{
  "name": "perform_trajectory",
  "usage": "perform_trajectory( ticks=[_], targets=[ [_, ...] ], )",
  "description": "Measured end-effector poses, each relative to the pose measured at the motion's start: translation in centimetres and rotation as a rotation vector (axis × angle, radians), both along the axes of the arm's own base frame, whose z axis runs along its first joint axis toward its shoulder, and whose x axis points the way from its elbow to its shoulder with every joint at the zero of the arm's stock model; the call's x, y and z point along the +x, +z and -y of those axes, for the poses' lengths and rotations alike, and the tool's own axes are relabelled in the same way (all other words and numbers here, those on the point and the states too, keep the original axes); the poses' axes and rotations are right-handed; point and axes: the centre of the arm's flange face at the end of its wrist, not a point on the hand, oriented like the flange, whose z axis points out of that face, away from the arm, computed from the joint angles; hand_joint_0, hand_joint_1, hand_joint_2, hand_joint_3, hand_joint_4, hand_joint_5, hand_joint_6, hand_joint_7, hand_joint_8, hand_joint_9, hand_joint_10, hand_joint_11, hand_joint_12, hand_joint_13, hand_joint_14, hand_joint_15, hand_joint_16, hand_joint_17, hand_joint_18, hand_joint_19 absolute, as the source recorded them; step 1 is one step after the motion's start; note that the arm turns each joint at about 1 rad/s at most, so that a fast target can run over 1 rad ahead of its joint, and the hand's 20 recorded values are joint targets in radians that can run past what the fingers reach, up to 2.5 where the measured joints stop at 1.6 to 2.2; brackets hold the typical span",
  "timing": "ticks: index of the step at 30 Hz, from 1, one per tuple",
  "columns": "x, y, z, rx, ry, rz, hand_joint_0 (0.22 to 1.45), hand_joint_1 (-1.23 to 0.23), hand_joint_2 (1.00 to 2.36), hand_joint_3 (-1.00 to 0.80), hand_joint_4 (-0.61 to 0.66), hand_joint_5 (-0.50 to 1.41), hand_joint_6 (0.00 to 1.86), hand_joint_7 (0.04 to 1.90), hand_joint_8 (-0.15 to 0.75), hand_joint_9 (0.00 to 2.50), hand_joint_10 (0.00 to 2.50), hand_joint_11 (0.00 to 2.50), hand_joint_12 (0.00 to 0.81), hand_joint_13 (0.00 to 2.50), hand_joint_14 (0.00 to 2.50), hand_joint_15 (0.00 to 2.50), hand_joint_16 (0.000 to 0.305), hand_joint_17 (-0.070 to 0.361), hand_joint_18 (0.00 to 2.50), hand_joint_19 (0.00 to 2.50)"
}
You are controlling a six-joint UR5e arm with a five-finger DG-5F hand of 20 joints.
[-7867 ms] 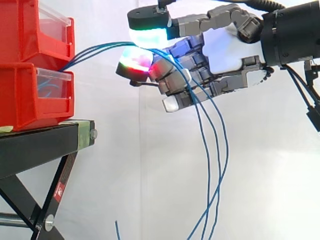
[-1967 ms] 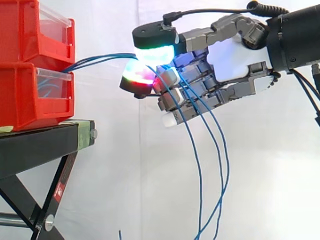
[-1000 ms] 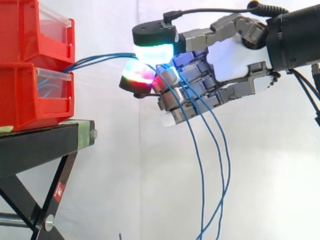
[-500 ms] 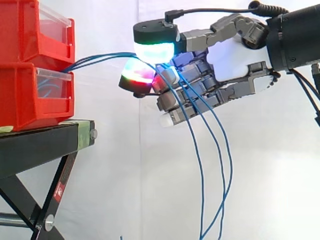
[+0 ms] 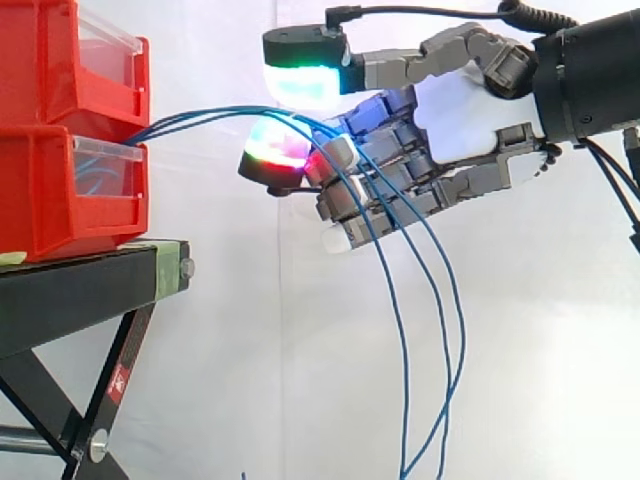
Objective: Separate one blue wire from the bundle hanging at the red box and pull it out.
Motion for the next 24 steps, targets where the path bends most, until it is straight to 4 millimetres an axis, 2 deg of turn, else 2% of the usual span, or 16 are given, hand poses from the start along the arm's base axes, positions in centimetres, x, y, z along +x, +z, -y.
perform_trajectory(
  ticks=[8, 13, 17, 24],
  targets=[
    [-0.02, -0.01, 0.01, -0.001, 0.0, -0.002, 0.62, -0.71, 1.03, -0.16, 0.24, -0.24, 0.87, 1.12, 0.305, 0.47, 0.0, 1.63, 0.309, 0.43, 0.63, 1.57, 0.041, 0.092, 0.37, 0.78],
    [-0.02, -0.01, 0.01, -0.001, 0.0, -0.002, 0.65, -0.72, 1.03, -0.13, 0.25, -0.25, 0.87, 1.14, 0.31, 0.46, 0.0, 1.63, 0.315, 0.43, 0.61, 1.59, 0.041, 0.093, 0.37, 0.76],
    [-0.02, -0.01, 0.01, -0.001, 0.0, -0.002, 0.68, -0.82, 1.03, -0.17, 0.24, -0.27, 0.86, 1.17, 0.313, 0.4, 0.01, 1.65, 0.321, 0.4, 0.5, 1.65, 0.041, 0.093, 0.33, 0.7],
    [-0.01, -0.01, -0.02, 0.002, 0.002, -0.001, 0.7, -0.87, 1.02, -0.26, 0.24, -0.27, 0.86, 1.18, 0.304, 0.36, 0.01, 1.64, 0.315, 0.37, 0.45, 1.67, 0.041, 0.092, 0.3, 0.68]
  ],
)
